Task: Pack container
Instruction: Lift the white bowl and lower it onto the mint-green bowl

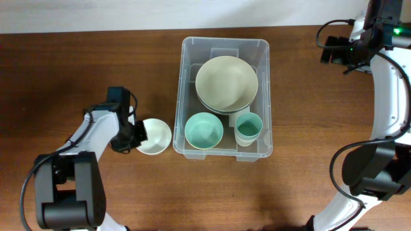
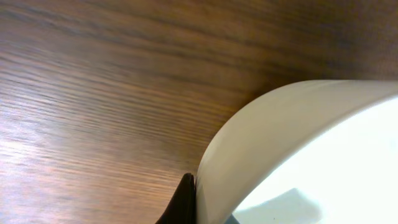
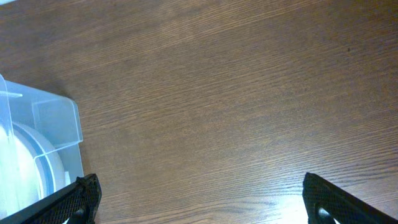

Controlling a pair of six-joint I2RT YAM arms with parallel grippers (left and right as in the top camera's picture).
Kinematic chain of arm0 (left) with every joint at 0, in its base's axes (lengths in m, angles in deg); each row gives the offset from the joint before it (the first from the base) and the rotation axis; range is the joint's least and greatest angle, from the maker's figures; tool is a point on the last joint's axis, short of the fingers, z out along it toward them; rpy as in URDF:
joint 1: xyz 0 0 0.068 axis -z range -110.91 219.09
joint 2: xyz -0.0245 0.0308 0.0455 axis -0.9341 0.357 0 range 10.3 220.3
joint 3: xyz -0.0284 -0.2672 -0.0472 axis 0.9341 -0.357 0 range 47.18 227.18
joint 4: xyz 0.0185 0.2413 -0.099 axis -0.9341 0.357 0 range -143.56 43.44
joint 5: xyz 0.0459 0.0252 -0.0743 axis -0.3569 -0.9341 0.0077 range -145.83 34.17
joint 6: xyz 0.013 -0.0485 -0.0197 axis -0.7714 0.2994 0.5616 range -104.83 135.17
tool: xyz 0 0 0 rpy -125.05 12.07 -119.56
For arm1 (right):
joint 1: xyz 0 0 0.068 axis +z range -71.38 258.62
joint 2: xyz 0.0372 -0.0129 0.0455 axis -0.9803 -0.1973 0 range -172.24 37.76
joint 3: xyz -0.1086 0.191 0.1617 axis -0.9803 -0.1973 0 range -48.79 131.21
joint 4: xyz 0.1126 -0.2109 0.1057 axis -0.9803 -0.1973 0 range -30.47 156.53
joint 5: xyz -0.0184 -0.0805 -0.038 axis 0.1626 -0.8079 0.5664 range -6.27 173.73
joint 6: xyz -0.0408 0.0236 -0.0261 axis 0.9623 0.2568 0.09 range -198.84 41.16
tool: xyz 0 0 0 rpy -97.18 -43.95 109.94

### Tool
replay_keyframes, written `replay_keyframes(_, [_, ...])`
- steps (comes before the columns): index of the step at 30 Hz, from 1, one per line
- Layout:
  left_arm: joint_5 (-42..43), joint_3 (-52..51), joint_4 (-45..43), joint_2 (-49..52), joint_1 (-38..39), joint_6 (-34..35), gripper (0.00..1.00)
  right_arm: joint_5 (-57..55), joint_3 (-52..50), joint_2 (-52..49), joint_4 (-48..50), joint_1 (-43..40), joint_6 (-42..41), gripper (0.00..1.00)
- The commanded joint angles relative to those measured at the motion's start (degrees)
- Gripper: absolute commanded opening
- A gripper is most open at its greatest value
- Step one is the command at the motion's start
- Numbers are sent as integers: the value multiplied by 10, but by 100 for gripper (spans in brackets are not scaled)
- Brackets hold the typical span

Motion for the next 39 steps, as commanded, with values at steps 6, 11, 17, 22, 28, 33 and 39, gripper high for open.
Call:
replay_keyframes(6, [-9,173,87,-79,-15,1,1,-5,5,5,0,-3,-6,99])
replay_keyframes(11, [33,205,92,-162,51,1,1,-5,5,5,0,-3,-6,99])
replay_keyframes(17, [35,205,92,-171,185,2,1,-5,5,5,0,-3,-6,99])
replay_keyframes(22, [9,205,86,-137,275,11,1,-5,5,5,0,-3,-6,99])
replay_keyframes(28, [-6,205,86,-88,300,13,1,-5,5,5,0,-3,-6,99])
replay_keyframes(33, [-7,205,83,-55,299,12,1,-5,5,5,0,-3,-6,99])
replay_keyframes(39, [-37,205,80,-54,299,39,1,-5,5,5,0,-3,-6,99])
